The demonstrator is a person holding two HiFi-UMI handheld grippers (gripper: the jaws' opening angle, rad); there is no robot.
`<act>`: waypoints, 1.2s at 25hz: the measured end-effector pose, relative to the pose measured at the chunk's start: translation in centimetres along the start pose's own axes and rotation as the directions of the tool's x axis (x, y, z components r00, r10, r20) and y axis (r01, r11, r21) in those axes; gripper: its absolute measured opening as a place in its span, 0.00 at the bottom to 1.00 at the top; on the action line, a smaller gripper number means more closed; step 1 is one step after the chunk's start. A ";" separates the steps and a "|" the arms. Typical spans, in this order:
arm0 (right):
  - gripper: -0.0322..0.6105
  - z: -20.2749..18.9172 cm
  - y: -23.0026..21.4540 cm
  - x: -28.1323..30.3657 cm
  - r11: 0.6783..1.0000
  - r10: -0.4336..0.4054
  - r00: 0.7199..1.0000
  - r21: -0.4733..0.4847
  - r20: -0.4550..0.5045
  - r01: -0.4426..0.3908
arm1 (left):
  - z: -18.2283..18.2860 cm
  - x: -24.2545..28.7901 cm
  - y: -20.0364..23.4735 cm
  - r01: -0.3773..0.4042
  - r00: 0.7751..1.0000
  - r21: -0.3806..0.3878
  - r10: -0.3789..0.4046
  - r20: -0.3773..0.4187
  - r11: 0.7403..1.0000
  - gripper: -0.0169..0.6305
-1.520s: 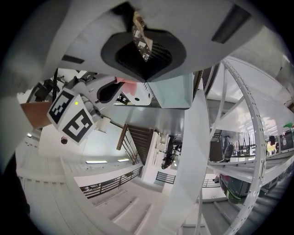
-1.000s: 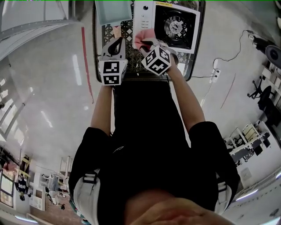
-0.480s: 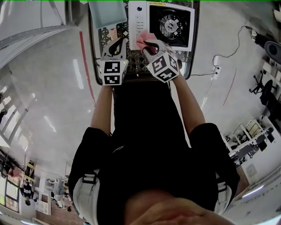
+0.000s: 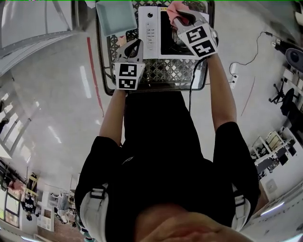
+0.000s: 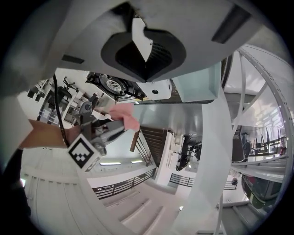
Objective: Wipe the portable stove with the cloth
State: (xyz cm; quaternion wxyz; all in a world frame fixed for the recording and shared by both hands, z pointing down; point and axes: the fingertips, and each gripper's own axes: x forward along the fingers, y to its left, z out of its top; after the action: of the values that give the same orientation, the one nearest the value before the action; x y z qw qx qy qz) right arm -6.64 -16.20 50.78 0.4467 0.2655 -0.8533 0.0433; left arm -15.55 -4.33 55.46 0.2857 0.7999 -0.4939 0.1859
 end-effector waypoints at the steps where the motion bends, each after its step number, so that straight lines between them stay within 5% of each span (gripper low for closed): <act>1: 0.13 -0.3 -0.4 1.3 1.000 0.017 1.000 0.006 -0.020 -0.017 | 0.0 0.2 -0.2 0.000 1.000 0.000 0.000 -0.004 1.000 0.03; 11: 0.13 -4.1 -0.4 9.1 0.992 0.125 0.971 0.053 -0.202 -0.116 | 0.3 1.5 -2.3 0.038 0.999 -0.011 -0.038 -0.032 0.999 0.03; 17: 0.13 -5.4 -1.1 10.1 0.976 0.176 0.964 0.161 -0.200 -0.145 | 0.0 2.0 -2.3 0.037 0.998 -0.019 -0.038 -0.044 0.999 0.03; 30: 0.12 -4.3 4.1 6.7 0.980 0.189 0.968 -0.036 -0.163 -0.197 | -0.4 1.6 -2.9 0.050 0.997 -0.017 -0.051 -0.053 0.999 0.03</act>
State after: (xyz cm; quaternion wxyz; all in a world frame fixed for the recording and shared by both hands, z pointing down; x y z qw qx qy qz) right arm -8.54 -14.18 59.30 0.5134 0.1655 -0.8377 0.0855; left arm -12.27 -4.22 55.91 0.3095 0.8047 -0.4672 0.1961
